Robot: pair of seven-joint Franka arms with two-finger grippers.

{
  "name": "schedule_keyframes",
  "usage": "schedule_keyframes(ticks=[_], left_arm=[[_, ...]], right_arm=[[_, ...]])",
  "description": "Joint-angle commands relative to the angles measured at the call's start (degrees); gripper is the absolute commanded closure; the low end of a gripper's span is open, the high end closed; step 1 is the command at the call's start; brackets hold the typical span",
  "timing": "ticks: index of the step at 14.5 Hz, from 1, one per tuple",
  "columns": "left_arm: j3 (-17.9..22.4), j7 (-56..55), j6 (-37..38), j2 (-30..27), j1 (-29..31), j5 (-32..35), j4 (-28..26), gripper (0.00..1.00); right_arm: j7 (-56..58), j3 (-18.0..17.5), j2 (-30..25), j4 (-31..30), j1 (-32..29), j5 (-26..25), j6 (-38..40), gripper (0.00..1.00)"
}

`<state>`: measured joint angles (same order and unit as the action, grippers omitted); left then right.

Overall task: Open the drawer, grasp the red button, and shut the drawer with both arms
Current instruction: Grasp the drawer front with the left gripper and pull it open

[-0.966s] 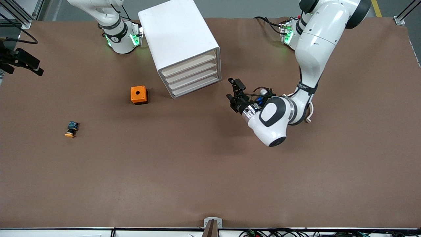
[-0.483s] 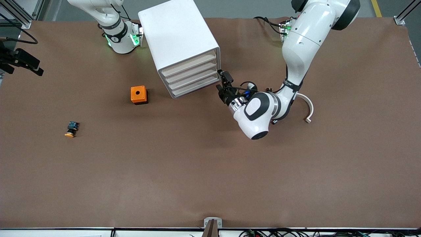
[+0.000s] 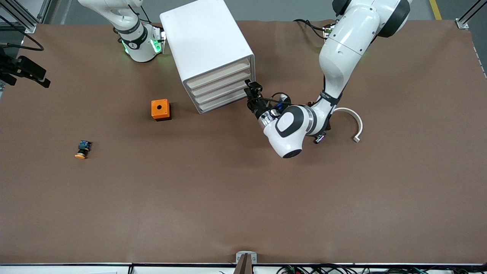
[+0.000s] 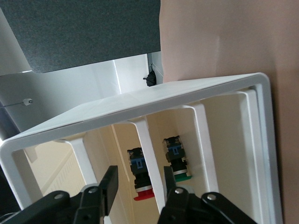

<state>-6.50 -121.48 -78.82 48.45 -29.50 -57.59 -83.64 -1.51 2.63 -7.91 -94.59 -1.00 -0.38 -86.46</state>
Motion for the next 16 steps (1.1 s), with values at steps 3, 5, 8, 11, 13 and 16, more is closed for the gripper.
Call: schedule_keyframes(ticks=[3, 5, 8, 11, 13, 16], left_arm=[[0.26, -1.04, 0.86, 1.56, -2.84, -1.91, -0.12, 0.53], [0.26, -1.13, 0.86, 1.74, -3.45, -1.91, -0.38, 0.53], [0.26, -1.48, 0.95, 1.74, -4.69, -1.91, -1.08, 0.54], [0.26, -1.57, 0.95, 2.18, -6.09, -2.70, -1.00, 0.57], [0.26, -2.71, 0.86, 2.70, -6.27, -3.23, -0.82, 0.70], [0.26, -2.80, 0.86, 2.71, -6.45, -3.85, -0.82, 0.89]], right_arm=[[0.19, -0.43, -0.53, -0.42, -0.31, -0.68, -0.29, 0.00], [0.19, -0.43, -0.53, -0.50, -0.31, -0.68, -0.29, 0.00], [0.19, -0.43, -0.53, -0.42, -0.23, -0.68, -0.37, 0.00], [0.19, -0.43, -0.53, -0.50, -0.40, -0.68, -0.37, 0.00], [0.19, -0.43, -0.53, -0.50, -0.49, -0.68, -0.37, 0.00], [0.19, -0.43, -0.53, -0.50, -0.58, -0.68, -0.29, 0.00]])
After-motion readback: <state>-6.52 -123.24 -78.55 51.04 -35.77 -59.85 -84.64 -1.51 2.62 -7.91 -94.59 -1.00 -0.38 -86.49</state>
